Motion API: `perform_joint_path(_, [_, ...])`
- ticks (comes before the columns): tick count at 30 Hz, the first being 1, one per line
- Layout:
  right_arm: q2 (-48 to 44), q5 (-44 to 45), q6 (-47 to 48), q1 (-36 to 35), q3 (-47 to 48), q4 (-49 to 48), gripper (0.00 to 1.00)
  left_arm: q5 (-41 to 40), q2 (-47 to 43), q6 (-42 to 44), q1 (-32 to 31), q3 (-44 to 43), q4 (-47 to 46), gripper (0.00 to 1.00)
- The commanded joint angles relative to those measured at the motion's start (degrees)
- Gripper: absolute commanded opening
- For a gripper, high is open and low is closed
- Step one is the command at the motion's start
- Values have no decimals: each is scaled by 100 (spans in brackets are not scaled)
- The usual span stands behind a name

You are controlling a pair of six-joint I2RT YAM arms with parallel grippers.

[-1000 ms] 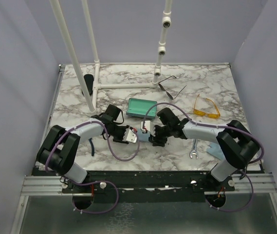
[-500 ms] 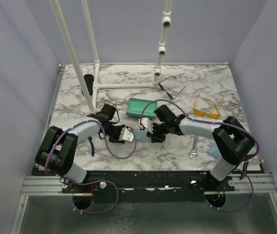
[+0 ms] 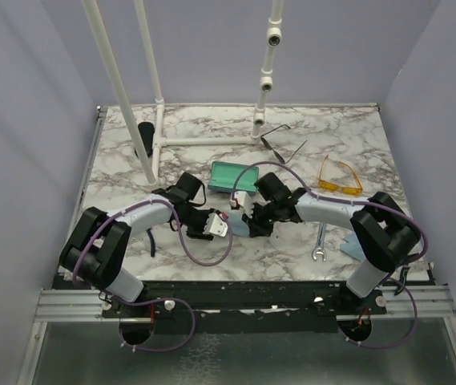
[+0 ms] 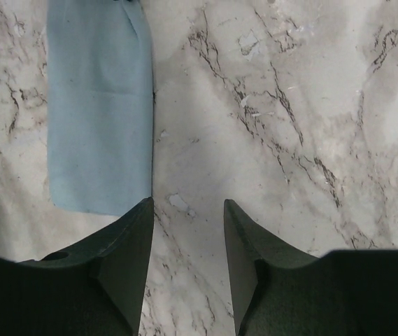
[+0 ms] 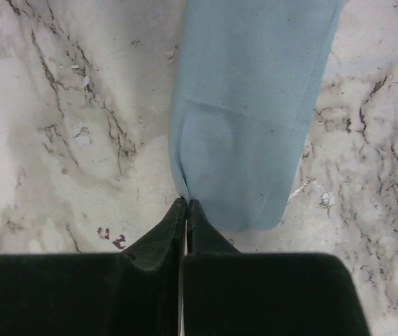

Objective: Organize the sunglasses
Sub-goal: Pick up the glasses cleaning cloth from the center of the board.

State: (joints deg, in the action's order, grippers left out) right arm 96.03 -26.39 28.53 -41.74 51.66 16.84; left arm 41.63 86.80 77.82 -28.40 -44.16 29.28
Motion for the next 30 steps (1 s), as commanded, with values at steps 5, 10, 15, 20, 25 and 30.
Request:
perform_joint_path(5, [-223,-856,-812,318,125,205,1,-571,-43,-862,-457,127,-1090,46])
perform_joint_path(10, [-247,-1111,-909,431,77,95,1,-907,188,-754,-541,134,-1205,47])
perform_joint_path(15, [-225,-1216,-924,481,77,81,1,-1051,449,-951,-603,0,-1196,44])
perform_joint_path(20, [-218,-1256,-936,506,110,34,0,-1174,519,-962,-718,-31,-1197,37])
perform_joint_path(25, [-237,-1330,-964,554,141,0,0,-1369,529,-1006,-754,-14,-1194,23])
perform_joint_path(30, [-268,-1325,-960,611,126,-5,1,-1607,566,-1116,-754,-87,-1060,12])
